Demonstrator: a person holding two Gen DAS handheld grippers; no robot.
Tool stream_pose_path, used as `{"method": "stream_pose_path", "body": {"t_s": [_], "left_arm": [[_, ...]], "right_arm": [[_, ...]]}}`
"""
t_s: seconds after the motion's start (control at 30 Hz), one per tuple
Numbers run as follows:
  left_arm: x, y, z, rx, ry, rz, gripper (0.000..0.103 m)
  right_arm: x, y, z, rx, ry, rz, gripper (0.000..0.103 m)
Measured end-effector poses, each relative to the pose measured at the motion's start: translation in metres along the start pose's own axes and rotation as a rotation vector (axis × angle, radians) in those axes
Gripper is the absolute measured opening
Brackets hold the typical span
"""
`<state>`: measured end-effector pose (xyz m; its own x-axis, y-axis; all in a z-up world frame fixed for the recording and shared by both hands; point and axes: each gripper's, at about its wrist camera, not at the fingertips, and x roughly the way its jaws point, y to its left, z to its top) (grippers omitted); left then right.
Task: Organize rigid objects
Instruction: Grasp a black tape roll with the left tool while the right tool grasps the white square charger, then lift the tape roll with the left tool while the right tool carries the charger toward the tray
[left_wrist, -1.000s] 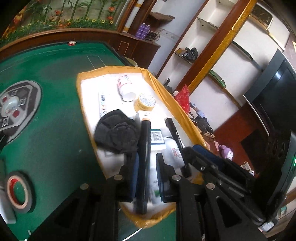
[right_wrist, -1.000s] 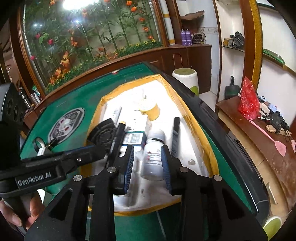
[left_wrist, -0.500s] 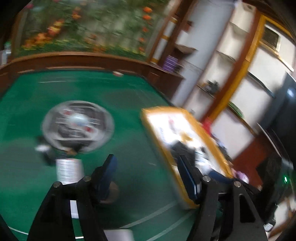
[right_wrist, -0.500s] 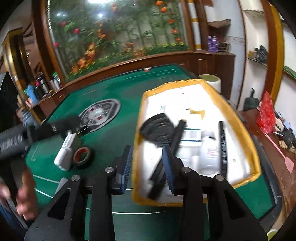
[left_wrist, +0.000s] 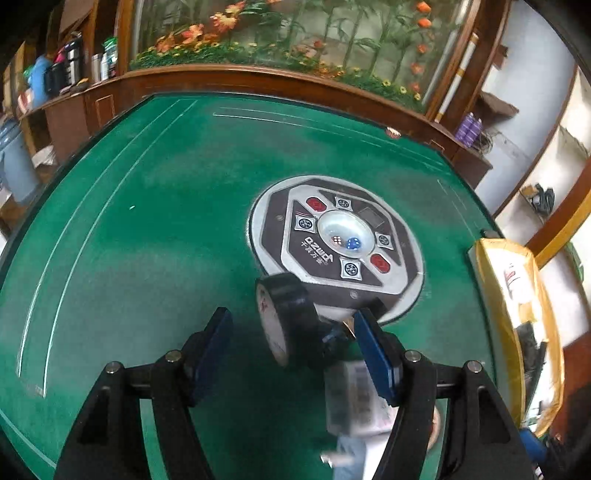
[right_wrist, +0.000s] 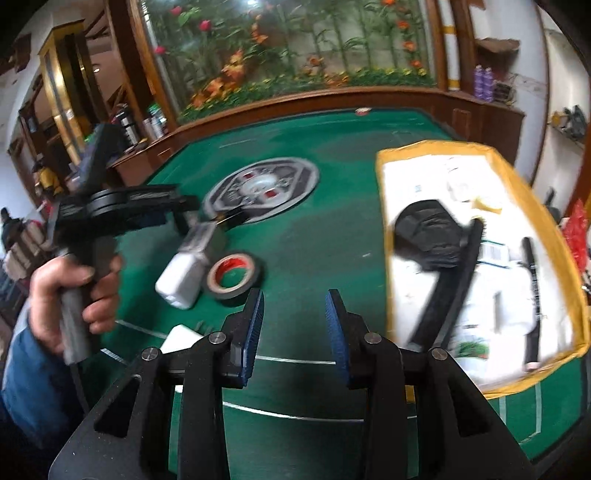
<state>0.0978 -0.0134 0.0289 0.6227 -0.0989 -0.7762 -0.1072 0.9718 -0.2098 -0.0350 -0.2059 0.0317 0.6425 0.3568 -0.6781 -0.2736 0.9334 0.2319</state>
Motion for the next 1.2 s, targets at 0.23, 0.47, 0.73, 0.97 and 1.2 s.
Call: {"method": "stream_pose_path", "body": {"t_s": [0.23, 0.47, 0.73, 0.97, 1.2], "left_arm": [[0.015, 0.026, -0.004, -0.003, 0.087, -0.051, 0.019], [0.001, 0.042, -0.005, 0.014, 0.059, -0.053, 0.018], [-0.011, 0.036, 0.001, 0.022, 0.006, -0.066, 0.018], [-0.016, 0.034, 0.001, 0.024, -0.002, -0.085, 0.018], [-0.021, 0.034, 0.001, 0.016, -0.023, -0.108, 0.018]], "right_arm": [[0.023, 0.028, -0.012, -0.021, 0.079, 0.14, 0.034], [0.031, 0.05, -0.025, -0.051, 0.1, 0.178, 0.051], [0.044, 0.08, -0.032, -0.099, 0.149, 0.082, 0.059], [0.057, 0.1, -0.039, -0.208, 0.168, -0.071, 0.06], [0.046, 0.08, -0.035, -0.186, 0.152, -0.036, 0.059]]}}
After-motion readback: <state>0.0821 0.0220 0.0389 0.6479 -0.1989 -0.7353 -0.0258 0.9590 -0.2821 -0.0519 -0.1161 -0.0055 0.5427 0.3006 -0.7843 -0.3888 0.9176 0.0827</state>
